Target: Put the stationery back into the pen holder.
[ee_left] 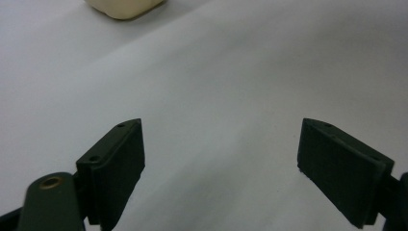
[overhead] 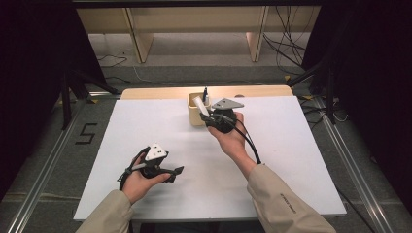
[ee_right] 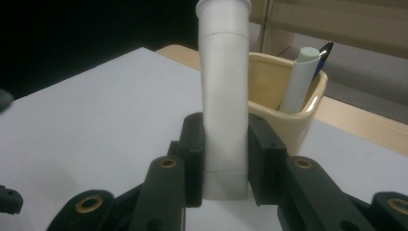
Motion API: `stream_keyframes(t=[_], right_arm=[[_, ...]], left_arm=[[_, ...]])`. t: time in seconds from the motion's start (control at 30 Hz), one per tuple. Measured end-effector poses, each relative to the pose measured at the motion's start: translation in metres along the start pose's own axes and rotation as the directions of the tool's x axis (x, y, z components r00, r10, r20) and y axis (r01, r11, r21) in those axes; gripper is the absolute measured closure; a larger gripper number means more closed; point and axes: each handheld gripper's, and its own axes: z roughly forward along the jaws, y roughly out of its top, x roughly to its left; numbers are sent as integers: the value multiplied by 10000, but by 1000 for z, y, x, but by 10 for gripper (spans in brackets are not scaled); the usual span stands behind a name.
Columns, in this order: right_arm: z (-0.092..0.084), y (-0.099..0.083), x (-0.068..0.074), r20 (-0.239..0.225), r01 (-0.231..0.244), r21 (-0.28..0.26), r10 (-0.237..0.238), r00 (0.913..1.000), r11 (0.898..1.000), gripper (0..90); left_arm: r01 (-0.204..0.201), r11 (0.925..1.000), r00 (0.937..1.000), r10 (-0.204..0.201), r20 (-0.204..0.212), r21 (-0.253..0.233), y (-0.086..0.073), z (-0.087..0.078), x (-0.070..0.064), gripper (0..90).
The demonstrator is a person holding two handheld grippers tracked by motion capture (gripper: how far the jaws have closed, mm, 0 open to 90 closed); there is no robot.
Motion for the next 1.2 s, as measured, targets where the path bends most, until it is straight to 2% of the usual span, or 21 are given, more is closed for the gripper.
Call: stream_keyframes(t=[1.2], right_arm=[[18, 10, -7, 329, -40, 80, 38, 9995, 10000, 710]], left_arm=[[-16, 10000, 10000, 16, 31, 10, 0, 0, -1, 164]])
